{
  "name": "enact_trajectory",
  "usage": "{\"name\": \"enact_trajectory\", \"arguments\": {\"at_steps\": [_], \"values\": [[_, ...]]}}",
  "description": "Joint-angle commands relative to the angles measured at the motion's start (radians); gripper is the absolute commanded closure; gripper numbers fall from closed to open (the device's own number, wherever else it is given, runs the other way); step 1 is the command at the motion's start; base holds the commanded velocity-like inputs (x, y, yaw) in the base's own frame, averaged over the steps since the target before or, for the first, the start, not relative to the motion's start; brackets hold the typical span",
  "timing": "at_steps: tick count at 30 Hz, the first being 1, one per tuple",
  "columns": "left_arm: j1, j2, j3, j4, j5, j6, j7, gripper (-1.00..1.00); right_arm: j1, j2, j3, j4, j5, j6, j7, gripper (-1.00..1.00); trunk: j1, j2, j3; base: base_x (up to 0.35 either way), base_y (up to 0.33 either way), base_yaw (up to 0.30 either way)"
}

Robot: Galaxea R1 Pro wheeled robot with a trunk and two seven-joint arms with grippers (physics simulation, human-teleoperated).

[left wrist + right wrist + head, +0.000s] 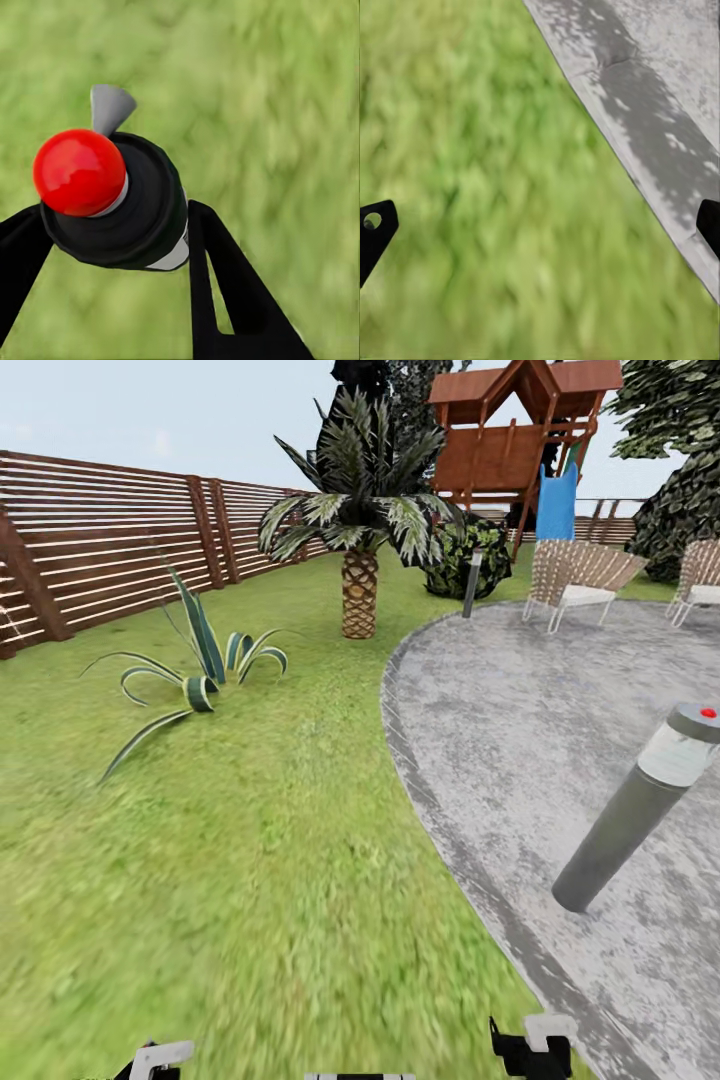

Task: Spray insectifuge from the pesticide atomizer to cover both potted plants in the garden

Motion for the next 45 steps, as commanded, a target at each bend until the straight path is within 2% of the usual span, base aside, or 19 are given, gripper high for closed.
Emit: {"name": "enact_trajectory", "arguments": {"at_steps": [1,25,45], "values": [[-0.001,0.0,0.006,0.002,-0.011,-0.005,0.002,1.0,0.0,0.0,0.009,0.0,-0.006,-0.003,-0.005,-1.0,0.0,0.0,-0.001,0.151,0.302,0.28],[-0.002,0.0,0.006,0.002,-0.009,-0.004,0.003,1.0,0.0,0.0,0.009,-0.002,-0.007,-0.002,-0.005,-1.0,0.0,0.0,-0.001,0.182,0.296,0.275],[-0.001,0.0,0.006,0.002,-0.009,-0.004,0.003,1.0,0.0,-0.001,0.009,0.001,-0.002,-0.001,-0.002,-1.0,0.0,0.0,-0.013,0.232,0.273,0.274]]}}
